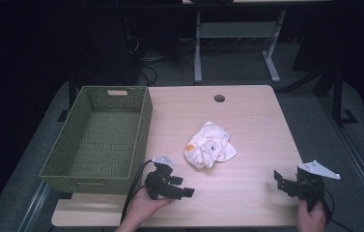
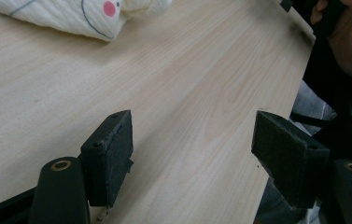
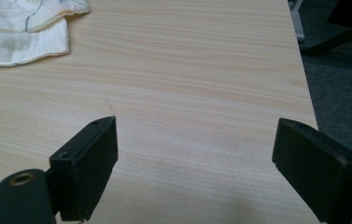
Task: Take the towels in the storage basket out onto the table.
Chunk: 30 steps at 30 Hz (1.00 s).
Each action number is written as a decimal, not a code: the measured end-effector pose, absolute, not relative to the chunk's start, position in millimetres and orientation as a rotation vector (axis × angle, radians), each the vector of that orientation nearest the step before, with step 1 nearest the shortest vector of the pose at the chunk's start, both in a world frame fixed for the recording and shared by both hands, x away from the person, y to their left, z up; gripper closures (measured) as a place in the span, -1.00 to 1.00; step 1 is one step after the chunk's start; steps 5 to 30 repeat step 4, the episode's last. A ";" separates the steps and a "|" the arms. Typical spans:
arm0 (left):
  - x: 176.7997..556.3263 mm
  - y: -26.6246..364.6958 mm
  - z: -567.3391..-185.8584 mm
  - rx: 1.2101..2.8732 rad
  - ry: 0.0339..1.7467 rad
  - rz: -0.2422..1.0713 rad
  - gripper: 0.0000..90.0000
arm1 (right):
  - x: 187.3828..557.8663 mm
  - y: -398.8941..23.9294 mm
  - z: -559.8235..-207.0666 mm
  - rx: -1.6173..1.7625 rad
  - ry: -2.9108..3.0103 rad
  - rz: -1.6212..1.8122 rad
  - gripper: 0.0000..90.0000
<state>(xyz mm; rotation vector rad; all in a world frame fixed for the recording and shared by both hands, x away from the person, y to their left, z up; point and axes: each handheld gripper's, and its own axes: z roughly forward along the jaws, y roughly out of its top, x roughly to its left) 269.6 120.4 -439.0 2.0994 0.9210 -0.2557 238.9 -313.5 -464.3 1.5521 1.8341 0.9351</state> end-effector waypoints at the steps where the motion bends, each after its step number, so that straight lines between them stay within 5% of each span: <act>1: 267.5 120.1 -440.2 2.100 0.924 -0.254 -0.36 | 238.1 -313.3 -464.5 1.548 1.834 0.938 -0.69; 30: 265.2 119.3 -443.4 2.132 0.919 -0.225 -0.37 | 237.1 -312.7 -465.7 1.542 1.853 0.937 -0.69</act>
